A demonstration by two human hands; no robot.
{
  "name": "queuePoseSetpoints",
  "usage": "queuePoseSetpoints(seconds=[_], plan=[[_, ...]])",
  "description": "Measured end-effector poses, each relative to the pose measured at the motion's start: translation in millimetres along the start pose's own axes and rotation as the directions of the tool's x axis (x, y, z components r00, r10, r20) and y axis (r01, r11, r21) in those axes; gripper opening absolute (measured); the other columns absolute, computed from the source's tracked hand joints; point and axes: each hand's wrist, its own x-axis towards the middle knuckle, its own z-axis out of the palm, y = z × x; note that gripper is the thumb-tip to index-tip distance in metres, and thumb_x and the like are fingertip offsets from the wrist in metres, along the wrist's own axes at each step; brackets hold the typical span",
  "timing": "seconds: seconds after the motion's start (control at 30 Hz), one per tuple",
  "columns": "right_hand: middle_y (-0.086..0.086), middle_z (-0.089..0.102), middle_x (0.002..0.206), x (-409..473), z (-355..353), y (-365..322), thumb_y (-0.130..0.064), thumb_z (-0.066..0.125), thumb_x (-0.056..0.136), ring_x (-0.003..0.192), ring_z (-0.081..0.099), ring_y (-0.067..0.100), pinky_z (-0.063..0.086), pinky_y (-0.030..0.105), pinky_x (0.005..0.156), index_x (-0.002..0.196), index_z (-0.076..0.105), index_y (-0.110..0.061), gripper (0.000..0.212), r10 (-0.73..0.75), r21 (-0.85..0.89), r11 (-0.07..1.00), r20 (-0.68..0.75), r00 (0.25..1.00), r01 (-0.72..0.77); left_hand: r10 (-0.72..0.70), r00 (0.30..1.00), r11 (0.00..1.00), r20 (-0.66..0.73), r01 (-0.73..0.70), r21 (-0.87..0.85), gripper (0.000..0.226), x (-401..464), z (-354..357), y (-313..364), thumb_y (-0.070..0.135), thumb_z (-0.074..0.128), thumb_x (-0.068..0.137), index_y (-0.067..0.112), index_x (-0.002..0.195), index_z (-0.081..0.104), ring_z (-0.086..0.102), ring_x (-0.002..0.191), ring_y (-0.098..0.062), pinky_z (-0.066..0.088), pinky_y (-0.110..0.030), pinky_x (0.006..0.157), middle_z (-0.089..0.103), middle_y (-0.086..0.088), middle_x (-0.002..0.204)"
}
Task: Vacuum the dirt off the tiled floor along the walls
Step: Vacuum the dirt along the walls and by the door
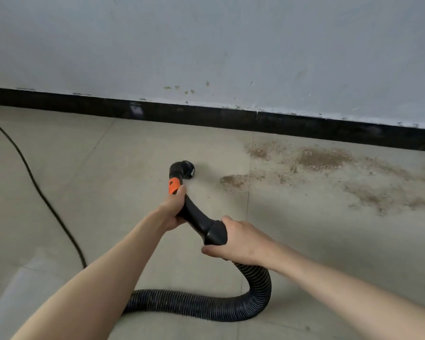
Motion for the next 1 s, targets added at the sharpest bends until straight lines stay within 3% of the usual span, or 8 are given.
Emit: queuePoseSetpoints(seconds=[0.17,0.23,0.43,0.67,0.83,1.0], plan=[[-0.008,0.057,0.084,7,14,0,-0.062,0.068,0.076,0.072,0.055,0.008,0.040,0.025,0.058,0.084,0.049,-0.025,0.043,-0.010,0.296,0.955,0.037,0.999,-0.002,0.014,1.000,1.000,0.014,-0.014,-0.004,0.034,6,-5,-17,0.037,0.044,0.098,0.004,0.092,0.045,0.057,0.067,-0.022,0.047,-0.030,0.055,0.054,-0.010,0.073],[-0.006,0.057,0.083,12,19,-4,-0.054,0.069,0.079,0.072,0.054,0.010,0.039,0.026,0.059,0.085,0.050,-0.023,0.037,-0.022,0.311,0.950,0.096,0.995,-0.009,-0.001,1.000,1.000,0.024,0.000,0.020,0.036,3,-6,-25,0.040,0.044,0.098,0.005,0.089,0.046,0.058,0.067,-0.022,0.047,-0.030,0.055,0.055,-0.010,0.074],[-0.005,0.053,0.076,11,39,2,-0.046,0.064,0.082,0.065,0.052,0.013,0.036,0.029,0.054,0.076,0.042,-0.025,0.031,0.021,0.178,0.983,0.107,0.994,-0.040,0.036,0.999,0.999,-0.011,-0.036,0.001,0.033,-8,3,-50,0.035,0.043,0.099,0.006,0.084,0.045,0.057,0.063,-0.023,0.049,-0.031,0.057,0.053,-0.010,0.071],[-0.006,0.051,0.073,16,37,-9,-0.048,0.062,0.085,0.067,0.052,0.019,0.036,0.030,0.053,0.075,0.038,-0.027,0.034,-0.104,0.055,0.993,0.065,0.992,0.100,0.182,0.971,0.983,-0.154,-0.184,-0.002,0.032,-15,-7,-46,0.038,0.043,0.097,0.011,0.081,0.047,0.061,0.061,-0.021,0.048,-0.031,0.057,0.056,-0.007,0.067],[-0.002,0.058,0.078,30,39,-32,-0.049,0.063,0.085,0.072,0.058,0.021,0.039,0.030,0.056,0.082,0.045,-0.023,0.032,-0.155,0.056,0.987,0.110,0.982,0.150,0.153,0.964,0.986,-0.217,-0.162,-0.025,0.025,-17,-34,-37,0.035,0.043,0.095,0.014,0.082,0.045,0.063,0.061,-0.020,0.047,-0.029,0.054,0.057,-0.007,0.071],[-0.006,0.047,0.070,29,52,-34,-0.048,0.057,0.085,0.058,0.045,0.011,0.028,0.029,0.048,0.082,0.039,-0.024,0.030,-0.149,-0.057,0.987,0.008,0.989,0.149,0.091,0.971,0.995,-0.221,-0.100,-0.030,0.022,-10,-40,-43,0.032,0.045,0.092,0.010,0.095,0.047,0.058,0.088,-0.029,0.052,-0.038,0.077,0.053,-0.011,0.090]])
